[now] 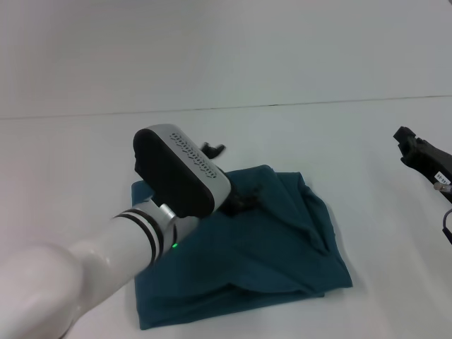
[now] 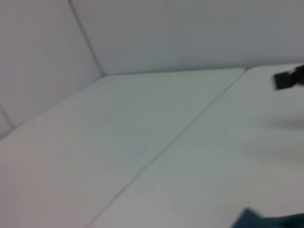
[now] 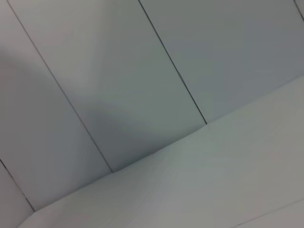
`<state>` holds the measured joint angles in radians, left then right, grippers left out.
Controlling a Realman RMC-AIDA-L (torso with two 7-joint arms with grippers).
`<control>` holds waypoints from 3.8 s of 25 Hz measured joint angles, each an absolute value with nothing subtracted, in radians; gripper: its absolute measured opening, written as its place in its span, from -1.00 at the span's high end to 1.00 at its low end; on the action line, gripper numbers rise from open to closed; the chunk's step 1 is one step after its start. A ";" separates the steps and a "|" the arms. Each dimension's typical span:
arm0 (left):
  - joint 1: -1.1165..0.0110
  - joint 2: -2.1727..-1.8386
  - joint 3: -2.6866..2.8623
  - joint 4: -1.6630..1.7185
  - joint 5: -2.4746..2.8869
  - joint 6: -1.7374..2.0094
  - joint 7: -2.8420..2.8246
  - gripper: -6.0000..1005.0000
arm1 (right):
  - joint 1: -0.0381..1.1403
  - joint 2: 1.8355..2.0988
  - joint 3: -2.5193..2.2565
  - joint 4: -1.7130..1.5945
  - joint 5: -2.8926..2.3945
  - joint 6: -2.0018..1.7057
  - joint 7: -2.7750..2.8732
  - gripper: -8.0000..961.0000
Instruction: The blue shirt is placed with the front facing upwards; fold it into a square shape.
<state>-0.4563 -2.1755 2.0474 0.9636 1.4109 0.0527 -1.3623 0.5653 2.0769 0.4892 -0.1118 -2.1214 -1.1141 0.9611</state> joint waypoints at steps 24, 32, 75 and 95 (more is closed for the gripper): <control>-0.552 -2.175 2.147 0.857 1.407 -0.059 -1.306 -0.83 | 0.552 2.081 0.476 -0.113 -2.129 -1.145 1.008 0.88; -0.485 -2.175 2.018 1.033 1.411 -0.006 -1.455 -0.83 | 0.555 2.075 0.383 -0.167 -2.129 -1.215 1.005 0.88; -0.285 -2.175 1.380 0.564 0.849 1.223 -0.780 -0.82 | 0.668 2.104 -1.774 -1.124 -2.709 -0.776 2.753 -0.39; -0.299 -2.175 1.377 0.551 0.839 1.224 -0.779 -0.82 | 0.708 2.107 -1.828 -1.005 -2.716 -0.748 2.805 -0.39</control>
